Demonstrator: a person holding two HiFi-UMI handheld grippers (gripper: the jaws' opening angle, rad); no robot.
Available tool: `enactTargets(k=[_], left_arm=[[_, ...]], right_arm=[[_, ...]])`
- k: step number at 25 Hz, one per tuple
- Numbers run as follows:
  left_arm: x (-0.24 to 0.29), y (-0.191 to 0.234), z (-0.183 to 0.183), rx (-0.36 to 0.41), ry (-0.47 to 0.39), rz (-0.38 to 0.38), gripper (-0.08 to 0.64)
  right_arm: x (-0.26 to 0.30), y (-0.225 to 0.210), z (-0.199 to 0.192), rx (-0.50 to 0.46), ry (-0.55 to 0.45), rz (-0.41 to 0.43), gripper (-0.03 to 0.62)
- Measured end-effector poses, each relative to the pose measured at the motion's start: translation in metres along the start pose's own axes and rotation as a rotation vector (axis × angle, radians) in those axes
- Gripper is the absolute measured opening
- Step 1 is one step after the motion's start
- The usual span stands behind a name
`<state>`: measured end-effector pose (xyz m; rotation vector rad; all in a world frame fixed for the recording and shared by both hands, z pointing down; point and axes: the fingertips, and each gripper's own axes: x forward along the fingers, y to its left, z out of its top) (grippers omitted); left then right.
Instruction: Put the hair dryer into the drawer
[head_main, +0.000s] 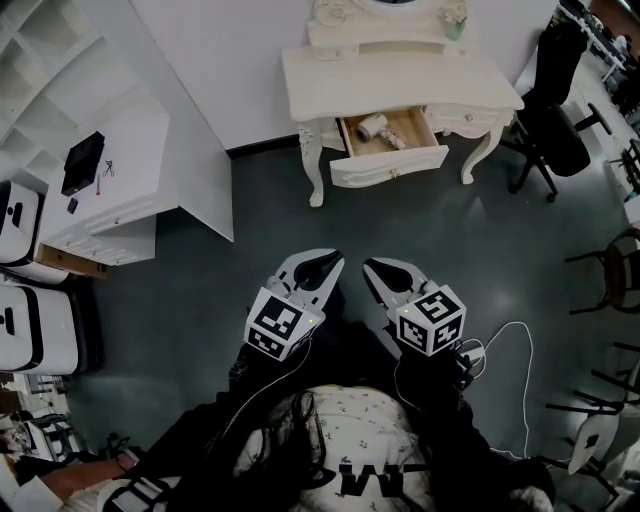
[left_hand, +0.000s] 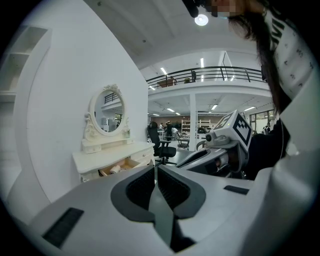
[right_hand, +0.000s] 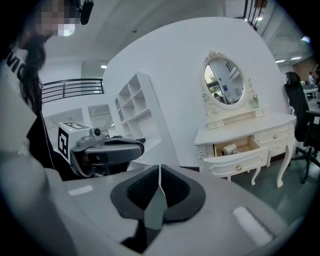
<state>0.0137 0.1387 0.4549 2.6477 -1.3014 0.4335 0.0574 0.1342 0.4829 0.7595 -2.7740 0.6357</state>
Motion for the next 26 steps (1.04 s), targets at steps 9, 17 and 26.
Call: enactTargets(k=[9, 17, 26], left_arm=[[0.005, -0.005, 0.003, 0.012, 0.007, -0.024, 0.002], [0.018, -0.004, 0.007, 0.026, 0.011, -0.063, 0.002], [0.026, 0.022, 0.011, 0.019, 0.005, -0.047, 0.002]], right_arm=[[-0.008, -0.005, -0.001, 0.018, -0.011, -0.022, 0.023], [-0.005, -0.014, 0.001, 0.034, -0.017, -0.044, 0.023], [0.018, -0.026, 0.012, 0.021, 0.0, -0.034, 0.023]])
